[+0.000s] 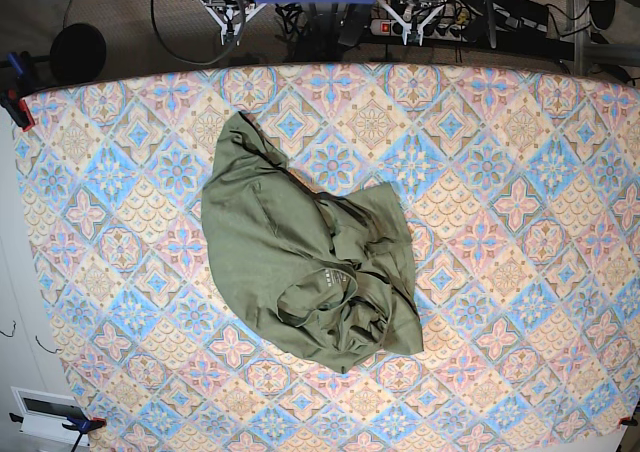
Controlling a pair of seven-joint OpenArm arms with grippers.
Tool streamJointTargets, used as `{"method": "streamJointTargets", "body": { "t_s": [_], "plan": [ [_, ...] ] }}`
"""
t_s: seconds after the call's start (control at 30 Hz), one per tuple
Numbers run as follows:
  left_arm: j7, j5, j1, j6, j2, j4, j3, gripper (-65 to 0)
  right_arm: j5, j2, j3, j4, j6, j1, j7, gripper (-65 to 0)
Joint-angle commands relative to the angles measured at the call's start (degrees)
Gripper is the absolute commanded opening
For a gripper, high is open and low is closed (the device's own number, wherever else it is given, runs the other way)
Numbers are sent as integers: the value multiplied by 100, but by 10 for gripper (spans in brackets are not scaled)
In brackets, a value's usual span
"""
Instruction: Layout the t-shirt on the table in an organized manner, then fold the t-shirt properly
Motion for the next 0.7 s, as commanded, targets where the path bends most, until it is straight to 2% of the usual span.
{"method": "streamJointTargets", "body": {
  "t_s": [0.0,0.67],
  "plan": [
    [-43,-19,42,19,19,25,-16,-650,-21,14,-10,14,-23,-6,36,-650],
    [-51,-19,113,19,10,34,-16,-650,-30,14,-10,14,-23,-23,36,-650]
  ]
}}
